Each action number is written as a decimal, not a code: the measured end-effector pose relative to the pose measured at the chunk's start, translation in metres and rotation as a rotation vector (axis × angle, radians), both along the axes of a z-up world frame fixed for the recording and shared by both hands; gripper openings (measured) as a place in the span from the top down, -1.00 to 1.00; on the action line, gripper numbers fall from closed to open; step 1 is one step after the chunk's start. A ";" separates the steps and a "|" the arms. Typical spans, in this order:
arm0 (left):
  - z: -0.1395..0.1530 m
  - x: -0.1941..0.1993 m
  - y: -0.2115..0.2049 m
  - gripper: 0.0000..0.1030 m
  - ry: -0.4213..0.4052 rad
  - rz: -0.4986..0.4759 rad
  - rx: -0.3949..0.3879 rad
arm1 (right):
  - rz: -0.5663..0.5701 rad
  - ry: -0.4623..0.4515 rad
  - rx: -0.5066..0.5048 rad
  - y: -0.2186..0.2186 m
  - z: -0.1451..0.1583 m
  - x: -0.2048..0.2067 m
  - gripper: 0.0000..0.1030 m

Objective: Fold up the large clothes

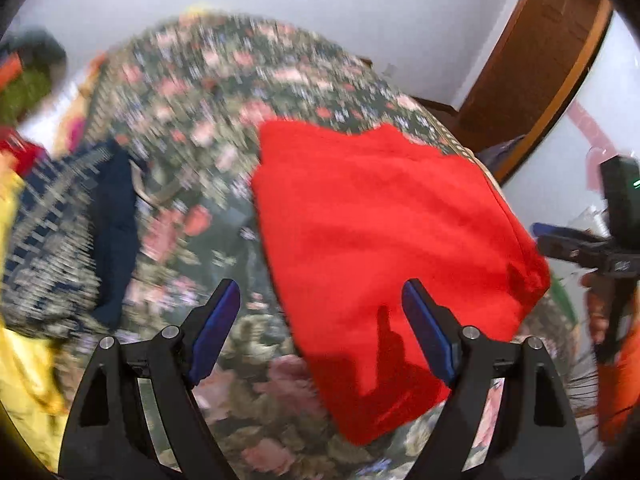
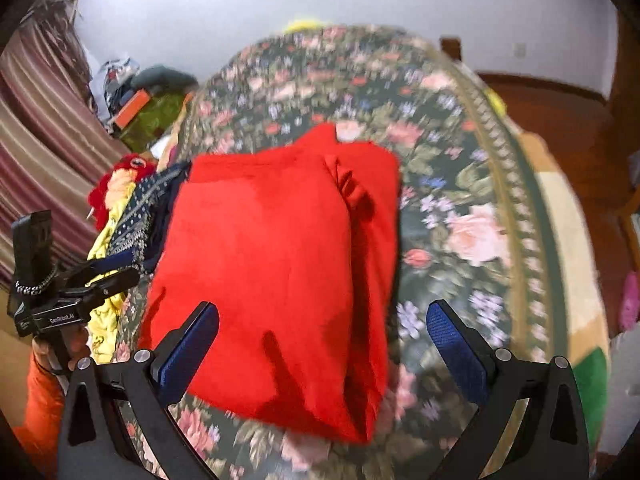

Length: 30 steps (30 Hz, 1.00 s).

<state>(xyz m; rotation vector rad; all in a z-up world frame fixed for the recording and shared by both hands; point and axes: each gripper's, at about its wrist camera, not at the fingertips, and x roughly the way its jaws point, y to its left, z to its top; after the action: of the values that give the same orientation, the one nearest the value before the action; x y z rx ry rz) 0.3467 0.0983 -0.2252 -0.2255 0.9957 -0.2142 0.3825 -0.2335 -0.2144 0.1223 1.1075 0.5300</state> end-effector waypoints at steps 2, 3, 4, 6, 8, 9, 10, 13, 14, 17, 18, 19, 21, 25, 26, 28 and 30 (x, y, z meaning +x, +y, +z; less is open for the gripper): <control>-0.017 0.015 0.004 -0.61 0.067 0.003 -0.071 | 0.028 0.057 0.021 0.005 -0.018 0.017 -1.00; -0.024 0.020 0.006 -0.61 0.093 0.000 -0.104 | 0.043 0.095 0.040 0.007 -0.028 0.028 -1.00; -0.033 0.027 0.007 -0.61 0.121 -0.001 -0.144 | 0.047 0.120 0.049 0.007 -0.036 0.034 -1.00; -0.046 0.038 0.010 -0.61 0.156 -0.003 -0.211 | 0.052 0.170 0.078 0.007 -0.051 0.049 -1.00; -0.057 0.049 0.011 -0.61 0.184 -0.003 -0.260 | 0.064 0.222 0.129 0.008 -0.064 0.063 -1.00; -0.060 0.053 0.011 -0.61 0.190 -0.005 -0.280 | 0.073 0.234 0.162 0.008 -0.068 0.068 -1.00; -0.065 0.058 0.011 -0.61 0.199 -0.008 -0.311 | 0.080 0.233 0.194 0.009 -0.070 0.072 -1.00; -0.074 0.068 0.012 -0.62 0.207 -0.012 -0.382 | 0.100 0.237 0.253 0.015 -0.074 0.080 -1.00; -0.075 0.070 0.012 -0.62 0.199 -0.015 -0.393 | 0.102 0.238 0.265 0.017 -0.075 0.082 -0.98; -0.075 0.075 0.010 -0.54 0.183 -0.011 -0.408 | 0.126 0.260 0.300 0.029 -0.079 0.086 -0.52; -0.074 0.075 0.009 -0.49 0.176 -0.007 -0.407 | 0.129 0.282 0.312 0.031 -0.082 0.088 -0.42; -0.074 0.074 0.009 -0.41 0.171 -0.003 -0.401 | 0.114 0.285 0.311 0.034 -0.083 0.088 -0.32; -0.071 0.074 0.011 -0.25 0.160 0.006 -0.400 | 0.117 0.248 0.296 0.040 -0.077 0.085 -0.05; -0.056 0.062 0.014 0.25 0.100 0.005 -0.401 | 0.114 0.196 0.279 0.046 -0.056 0.074 0.33; -0.048 0.058 0.012 0.34 0.079 -0.004 -0.398 | 0.117 0.185 0.273 0.047 -0.049 0.071 0.36; -0.031 0.051 0.010 0.38 0.036 -0.016 -0.364 | 0.128 0.148 0.246 0.055 -0.031 0.063 0.39; -0.008 0.043 0.010 0.40 -0.024 -0.025 -0.307 | 0.141 0.119 0.236 0.065 -0.014 0.057 0.41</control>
<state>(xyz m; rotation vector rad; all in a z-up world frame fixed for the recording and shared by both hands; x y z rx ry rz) 0.3893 0.1080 -0.2334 -0.4893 0.9393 -0.3924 0.4397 -0.1689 -0.2284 0.2858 1.1718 0.7872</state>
